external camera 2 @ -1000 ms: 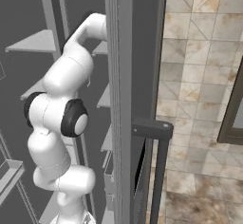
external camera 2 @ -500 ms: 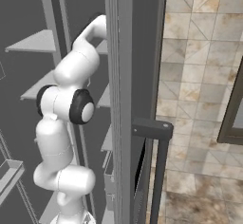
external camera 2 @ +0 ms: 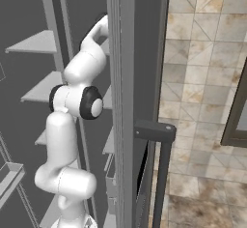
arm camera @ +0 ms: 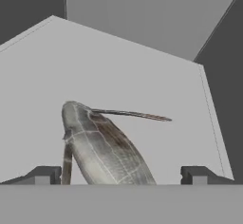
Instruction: Pick up the frozen fish from the freezer, place it on any shelf in the fridge, and close the fridge and freezer doors when done.
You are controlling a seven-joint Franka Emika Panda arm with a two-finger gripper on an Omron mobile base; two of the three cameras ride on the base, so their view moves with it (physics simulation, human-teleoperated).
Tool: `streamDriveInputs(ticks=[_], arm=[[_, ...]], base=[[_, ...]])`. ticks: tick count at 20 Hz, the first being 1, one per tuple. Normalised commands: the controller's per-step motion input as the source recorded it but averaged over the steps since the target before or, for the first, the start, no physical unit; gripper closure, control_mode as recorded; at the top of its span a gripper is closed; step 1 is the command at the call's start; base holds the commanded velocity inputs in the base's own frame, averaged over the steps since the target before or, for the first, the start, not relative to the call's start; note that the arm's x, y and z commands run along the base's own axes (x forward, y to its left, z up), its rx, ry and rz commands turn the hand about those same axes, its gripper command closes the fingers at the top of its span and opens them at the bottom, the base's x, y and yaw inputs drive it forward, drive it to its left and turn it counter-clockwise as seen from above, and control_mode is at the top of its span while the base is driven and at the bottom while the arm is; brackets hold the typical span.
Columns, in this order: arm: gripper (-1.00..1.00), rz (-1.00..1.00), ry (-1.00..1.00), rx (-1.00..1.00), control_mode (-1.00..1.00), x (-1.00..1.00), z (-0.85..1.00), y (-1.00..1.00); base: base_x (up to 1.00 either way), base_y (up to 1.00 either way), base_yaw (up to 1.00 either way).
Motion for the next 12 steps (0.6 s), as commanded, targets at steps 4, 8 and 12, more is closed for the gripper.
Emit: streamDriveInputs(ticks=[4, 8, 12], arm=[[-1.00, 0.03, 0.00, 0.00, -1.00, 0.33, -0.07, -0.03], [1.00, 0.05, 0.00, 0.00, -1.00, 0.06, -0.32, -0.22], [1.00, 0.04, -0.02, 0.00, -1.00, 0.00, -0.33, -0.28]], base=[[0.00, 0.00, 0.00], [0.00, 0.00, 0.00], [0.00, 0.00, 0.00]])
